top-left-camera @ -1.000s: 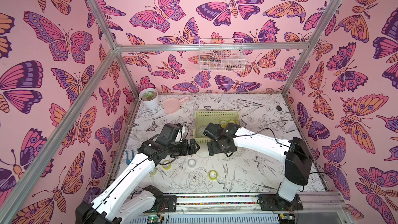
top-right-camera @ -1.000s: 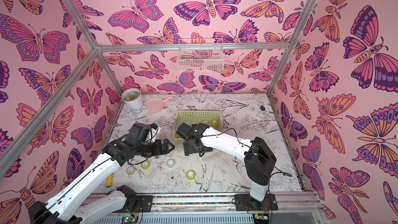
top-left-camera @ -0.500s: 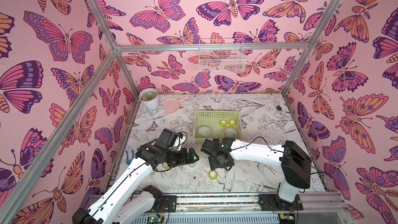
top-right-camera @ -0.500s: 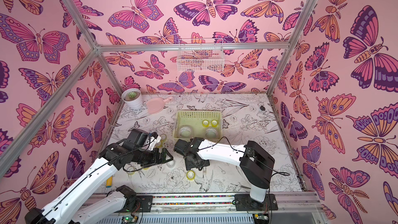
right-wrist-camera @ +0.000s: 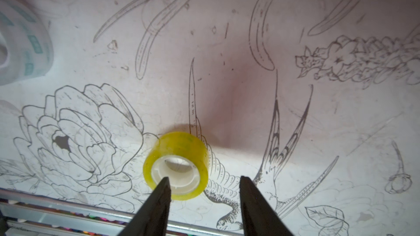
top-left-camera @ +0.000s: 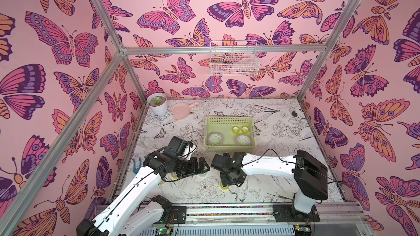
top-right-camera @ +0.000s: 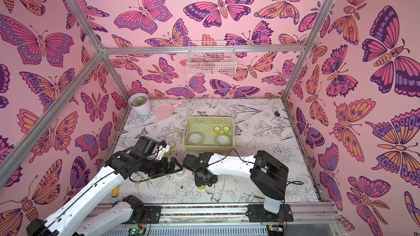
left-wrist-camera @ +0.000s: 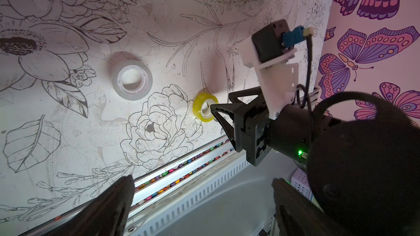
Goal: Put the transparent tape into the storage box
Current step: Pick up the tape at the center of the board.
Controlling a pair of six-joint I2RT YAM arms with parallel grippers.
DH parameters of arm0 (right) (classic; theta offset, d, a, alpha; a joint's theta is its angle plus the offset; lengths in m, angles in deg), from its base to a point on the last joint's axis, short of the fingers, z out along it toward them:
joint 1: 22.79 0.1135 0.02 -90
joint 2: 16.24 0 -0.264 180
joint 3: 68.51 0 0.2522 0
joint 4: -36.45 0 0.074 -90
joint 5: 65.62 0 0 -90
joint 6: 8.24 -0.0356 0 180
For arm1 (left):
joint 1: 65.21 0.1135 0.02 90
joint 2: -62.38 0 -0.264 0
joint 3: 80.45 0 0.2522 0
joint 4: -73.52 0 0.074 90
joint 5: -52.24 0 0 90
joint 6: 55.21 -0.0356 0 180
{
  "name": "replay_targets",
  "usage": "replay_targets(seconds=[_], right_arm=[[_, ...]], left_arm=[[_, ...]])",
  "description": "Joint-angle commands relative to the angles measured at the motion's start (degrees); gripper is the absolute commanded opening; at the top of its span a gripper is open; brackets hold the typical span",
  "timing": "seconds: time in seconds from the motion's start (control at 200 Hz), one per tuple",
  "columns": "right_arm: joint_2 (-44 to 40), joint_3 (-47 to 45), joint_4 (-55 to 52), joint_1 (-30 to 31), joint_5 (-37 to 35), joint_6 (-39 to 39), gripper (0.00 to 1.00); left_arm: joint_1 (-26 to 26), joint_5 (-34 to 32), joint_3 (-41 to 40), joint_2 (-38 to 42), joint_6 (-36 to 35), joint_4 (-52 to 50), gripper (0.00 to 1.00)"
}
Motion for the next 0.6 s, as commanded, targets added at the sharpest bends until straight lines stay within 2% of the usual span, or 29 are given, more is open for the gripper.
replay_targets(seconds=[0.0,0.23,0.29,0.351,0.426,0.596], right_arm=[[1.36,-0.83,-0.14,0.36,-0.02,-1.07,0.50],[3.55,-1.91,1.00,0.27,0.16,-0.59,0.42],[4.10,-1.81,1.00,0.21,0.12,-0.45,0.31],[4.22,-1.73,1.01,0.18,-0.23,-0.28,0.26],[3.92,-1.58,0.50,0.01,-0.82,-0.09,0.14],[0.88,-1.25,-1.81,-0.63,-2.95,0.31,0.10]], left_arm=[[0.17,0.84,-0.83,-0.10,-0.18,-1.74,1.00],[0.17,0.50,-0.65,-0.27,-0.26,-1.79,1.00],[0.17,0.41,-0.65,-0.36,-0.24,-1.73,1.00],[0.17,0.39,-0.66,-0.34,-0.25,-1.72,1.00],[0.17,0.27,-0.57,-0.45,-0.26,-1.73,1.00],[0.17,-0.19,-0.39,-0.71,-0.35,-1.70,1.00]])
